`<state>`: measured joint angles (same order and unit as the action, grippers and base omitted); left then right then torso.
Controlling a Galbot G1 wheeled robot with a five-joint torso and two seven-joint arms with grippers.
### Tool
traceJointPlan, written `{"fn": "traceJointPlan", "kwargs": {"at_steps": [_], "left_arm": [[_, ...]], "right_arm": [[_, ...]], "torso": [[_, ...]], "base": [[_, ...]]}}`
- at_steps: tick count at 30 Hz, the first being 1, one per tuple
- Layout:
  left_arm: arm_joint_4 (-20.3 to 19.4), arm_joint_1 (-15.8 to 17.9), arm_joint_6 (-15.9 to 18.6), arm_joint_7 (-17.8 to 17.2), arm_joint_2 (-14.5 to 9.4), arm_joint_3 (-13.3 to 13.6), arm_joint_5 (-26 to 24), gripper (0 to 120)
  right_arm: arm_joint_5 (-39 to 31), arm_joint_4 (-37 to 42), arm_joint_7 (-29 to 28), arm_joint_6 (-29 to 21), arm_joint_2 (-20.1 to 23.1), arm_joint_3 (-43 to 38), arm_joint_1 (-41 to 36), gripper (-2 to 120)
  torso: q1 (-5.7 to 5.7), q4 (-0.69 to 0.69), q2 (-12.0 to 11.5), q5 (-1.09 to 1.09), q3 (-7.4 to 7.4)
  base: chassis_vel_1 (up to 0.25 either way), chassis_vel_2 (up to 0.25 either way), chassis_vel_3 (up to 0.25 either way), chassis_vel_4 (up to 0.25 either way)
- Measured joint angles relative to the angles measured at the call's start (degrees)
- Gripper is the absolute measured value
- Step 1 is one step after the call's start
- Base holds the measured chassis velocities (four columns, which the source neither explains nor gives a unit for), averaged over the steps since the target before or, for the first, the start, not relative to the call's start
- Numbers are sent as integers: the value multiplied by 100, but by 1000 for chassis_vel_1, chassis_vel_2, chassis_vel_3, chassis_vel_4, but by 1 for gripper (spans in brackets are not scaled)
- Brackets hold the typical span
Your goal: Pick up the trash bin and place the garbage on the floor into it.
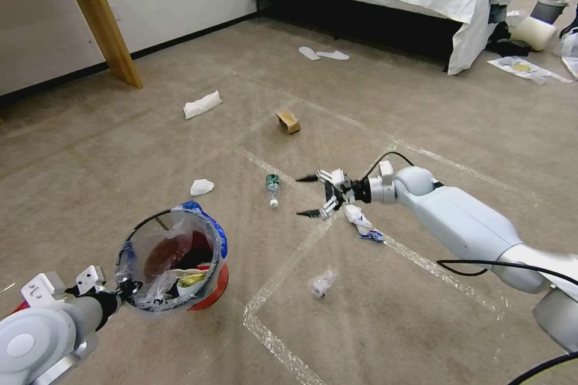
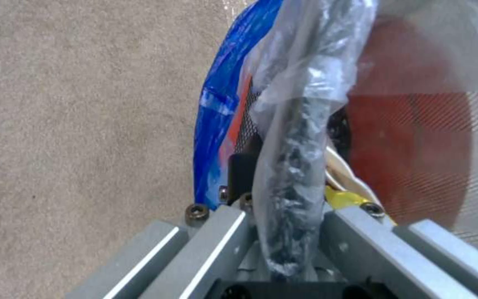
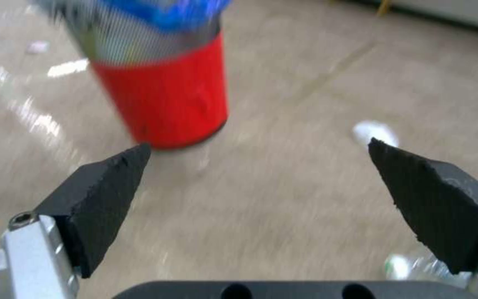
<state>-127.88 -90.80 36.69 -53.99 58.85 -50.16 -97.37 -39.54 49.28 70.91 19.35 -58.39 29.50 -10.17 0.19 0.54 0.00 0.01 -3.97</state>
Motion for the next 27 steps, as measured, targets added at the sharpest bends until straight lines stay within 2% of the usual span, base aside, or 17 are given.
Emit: {"fn": "traceJointPlan", "kwargs": {"at_steps": [2, 8, 12, 14, 15, 16, 27], "left_arm": [[-49, -14, 1, -8, 2, -7, 0, 0], [-85, -32, 1, -10, 40, -1, 28, 0], [-100, -36, 0, -11, 78, 13, 67, 0], [-104, -50, -12, -6, 105, 19, 99, 0], [-104, -50, -12, -6, 105, 19, 99, 0], [-104, -51, -17, -5, 118, 19, 112, 0], [-49, -13, -19, 6, 132, 46, 147, 0]], "right_arm": [[366, -239, 426, 4, -51, -26, -19, 100], [907, -540, 718, 164, -59, 99, -82, 100], [1230, -628, 419, 320, -72, 142, -224, 100], [1934, -641, 10, 432, -139, 60, -373, 100], [1934, -641, 10, 432, -139, 60, -373, 100], [2318, -602, -218, 459, -167, 48, -450, 100], [3088, -1057, -681, 644, -525, 254, -701, 100]], "torso": [[0, 0, 0, 1, 0], [0, 1, 0, -1, 0], [0, 2, 0, -1, 0], [0, 1, 0, 0, 0], [0, 1, 0, 0, 0], [0, 1, 0, -1, 0], [-1, 3, 0, -1, 0]], "base": [[0, 0, 0, 0], [0, 0, 0, 0], [0, 0, 0, 0], [0, 0, 0, 0], [0, 0, 0, 0], [0, 0, 0, 0], [0, 0, 0, 0]]}}
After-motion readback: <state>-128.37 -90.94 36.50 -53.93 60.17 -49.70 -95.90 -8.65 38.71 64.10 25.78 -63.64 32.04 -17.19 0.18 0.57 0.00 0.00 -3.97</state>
